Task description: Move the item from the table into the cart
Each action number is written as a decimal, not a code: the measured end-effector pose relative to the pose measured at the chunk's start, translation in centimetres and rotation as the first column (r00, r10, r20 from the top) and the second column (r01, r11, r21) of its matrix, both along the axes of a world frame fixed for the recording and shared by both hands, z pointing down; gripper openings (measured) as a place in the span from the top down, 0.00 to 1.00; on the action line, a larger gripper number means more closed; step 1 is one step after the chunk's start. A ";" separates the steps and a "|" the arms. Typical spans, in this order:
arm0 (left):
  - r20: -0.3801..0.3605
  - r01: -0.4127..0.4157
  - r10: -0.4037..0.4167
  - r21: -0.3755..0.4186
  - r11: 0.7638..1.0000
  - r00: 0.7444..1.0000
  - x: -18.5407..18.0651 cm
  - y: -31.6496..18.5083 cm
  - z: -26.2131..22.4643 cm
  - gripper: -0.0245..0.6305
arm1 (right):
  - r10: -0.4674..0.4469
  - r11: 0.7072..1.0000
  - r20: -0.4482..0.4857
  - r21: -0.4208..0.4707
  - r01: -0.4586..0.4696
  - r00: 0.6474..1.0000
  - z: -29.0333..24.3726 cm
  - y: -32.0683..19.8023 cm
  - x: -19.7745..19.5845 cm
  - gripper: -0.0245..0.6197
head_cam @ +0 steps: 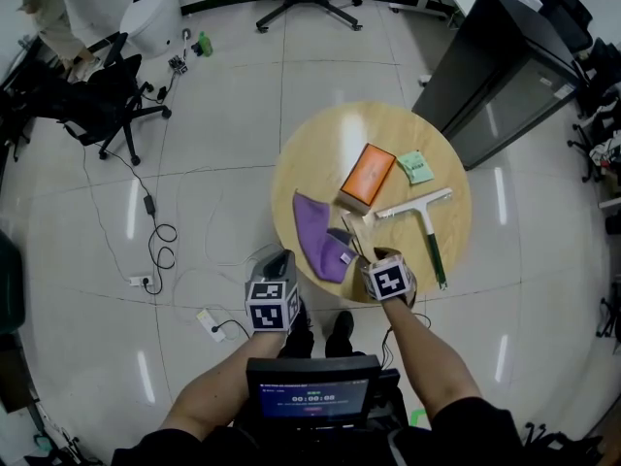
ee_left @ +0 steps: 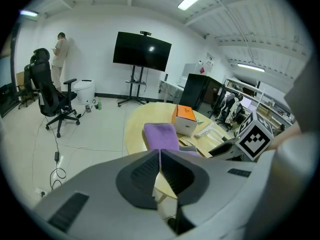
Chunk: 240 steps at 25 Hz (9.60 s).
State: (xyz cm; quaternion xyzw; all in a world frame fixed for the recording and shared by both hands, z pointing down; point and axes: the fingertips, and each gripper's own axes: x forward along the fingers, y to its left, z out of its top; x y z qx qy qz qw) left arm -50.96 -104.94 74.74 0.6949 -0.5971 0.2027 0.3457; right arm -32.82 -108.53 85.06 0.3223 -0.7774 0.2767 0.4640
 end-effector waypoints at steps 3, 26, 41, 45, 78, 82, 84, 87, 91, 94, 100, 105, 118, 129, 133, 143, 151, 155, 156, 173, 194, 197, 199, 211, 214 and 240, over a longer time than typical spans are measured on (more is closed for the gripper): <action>-0.002 -0.013 0.013 0.018 1.000 1.000 0.5 -0.3 -0.5 0.94 | 0.039 0.999 0.023 -0.028 -0.039 0.999 0.6 0.1 1.0 0.86; 0.039 -0.099 0.094 0.146 0.984 0.995 7.0 1.3 -6.8 0.94 | 0.144 0.983 0.245 0.072 -0.166 0.959 -9.1 2.9 5.9 0.93; 0.117 -0.214 0.180 0.561 0.800 0.977 17.1 8.0 -29.4 0.94 | 0.035 0.842 0.537 0.438 -0.314 0.843 -36.2 13.1 15.7 0.93; 0.097 -0.231 0.216 0.581 0.780 0.972 20.7 8.3 -30.3 0.94 | 0.024 0.798 0.560 0.488 -0.353 0.828 -39.1 14.4 18.5 0.94; 0.110 -0.754 0.981 0.629 -0.191 -0.157 86.3 64.8 -31.6 0.96 | 0.778 -0.293 0.605 0.588 -0.754 0.169 -43.4 82.2 68.8 0.94; 0.119 -0.695 0.922 0.623 -0.359 -0.369 93.6 77.7 -32.0 0.96 | 0.788 -0.443 0.616 0.585 -0.679 0.017 -43.9 93.9 73.4 0.94; 0.116 -0.655 0.881 0.626 -0.424 -0.460 96.8 83.2 -31.9 0.96 | 0.783 -0.510 0.619 0.586 -0.630 -0.057 -44.2 99.2 75.4 0.94; 0.109 -0.574 0.791 0.631 -0.523 -0.602 100.7 92.1 -31.6 0.96 | 0.768 -0.605 0.613 0.603 -0.520 -0.184 -44.5 108.0 77.3 0.94; 0.129 -0.435 0.643 0.636 -0.637 -0.755 103.3 104.2 -32.0 0.96 | 0.701 -0.713 0.624 0.603 -0.359 -0.344 -45.4 120.0 76.6 0.94; 0.140 -0.327 0.522 0.638 -0.698 -0.842 103.7 114.1 -32.7 0.96 | 0.632 -0.765 0.627 0.598 -0.240 -0.455 -46.0 129.4 75.0 0.94; 0.125 -0.133 0.279 0.651 -0.747 -0.952 97.8 138.5 -33.3 0.96 | 0.476 -0.806 0.646 0.592 -0.002 -0.597 -46.1 150.8 66.2 0.94; 0.093 -0.035 0.132 0.672 -0.740 -0.987 90.5 155.7 -35.8 0.96 | 0.395 -0.790 0.636 0.603 0.108 -0.663 -47.9 165.1 57.8 0.94; 0.107 0.255 -0.256 0.702 -0.665 -0.961 81.1 185.9 -39.8 0.96 | 0.173 -0.676 0.625 0.637 0.370 -0.761 -50.8 191.8 49.2 0.94; 0.138 0.334 -0.352 0.734 -0.591 -0.926 79.9 203.8 -44.7 0.96 | 0.117 -0.660 0.602 0.641 0.391 -0.790 -53.2 208.2 49.3 0.94; 0.140 0.292 -0.301 0.781 -0.552 -0.943 78.1 209.1 -48.0 0.96 | 0.177 -0.679 0.590 0.653 0.336 -0.788 -55.3 214.1 48.7 0.94; 0.175 0.235 -0.156 0.764 -0.601 -0.972 79.2 222.4 -53.3 0.96 | 0.326 -0.708 0.544 0.683 0.182 -0.773 -62.0 228.6 50.4 0.94; 0.140 0.192 -0.131 0.716 -0.671 -0.981 87.0 237.8 -61.4 0.96 | 0.303 -0.754 0.535 0.640 0.145 -0.789 -71.9 245.5 58.0 0.94; 0.150 0.204 -0.138 0.699 -0.686 -0.979 91.4 243.2 -61.2 0.96 | 0.265 -0.766 0.497 0.629 0.133 -0.826 -71.4 252.1 62.0 0.94; 0.160 0.211 -0.138 0.697 -0.685 -0.977 92.1 244.3 -60.9 0.96 | 0.260 -0.767 0.486 0.629 0.127 -0.835 -70.9 253.5 62.7 0.94; 0.121 0.121 -0.066 0.539 -0.833 -0.990 98.1 260.2 -51.0 0.96 | 0.131 -0.928 0.370 0.372 0.017 -0.920 -56.6 271.7 68.6 0.94; 0.096 0.070 -0.039 0.348 -0.935 -0.995 101.6 270.2 -39.3 0.96 | 0.134 -0.991 0.092 -0.002 -0.134 -0.987 -40.7 278.7 70.2 0.93; 0.111 0.086 -0.051 0.340 -0.936 -0.992 101.0 271.1 -38.6 0.96 | 0.112 -0.993 0.072 -0.028 -0.114 -0.991 -39.4 279.3 69.6 0.93; 0.108 0.092 -0.059 0.325 -0.941 -0.992 100.7 271.4 -38.0 0.96 | 0.095 -0.994 0.081 -0.046 -0.099 -0.992 -38.9 279.5 69.6 0.93; 0.089 0.101 -0.078 0.297 -0.950 -0.993 100.0 272.1 -36.2 0.96 | 0.055 -0.994 0.077 -0.086 -0.062 -0.995 -37.7 279.7 70.3 0.81; 0.095 0.094 -0.068 0.303 -0.948 -0.993 100.4 272.0 -36.5 0.96 | 0.050 -0.995 0.091 -0.077 -0.057 -0.995 -38.0 279.7 70.3 0.76; 0.269 0.304 -0.165 0.641 -0.705 -0.949 93.7 253.6 -53.0 0.96 | 0.294 -0.906 0.556 0.421 -0.042 -0.778 -60.9 263.0 65.8 0.76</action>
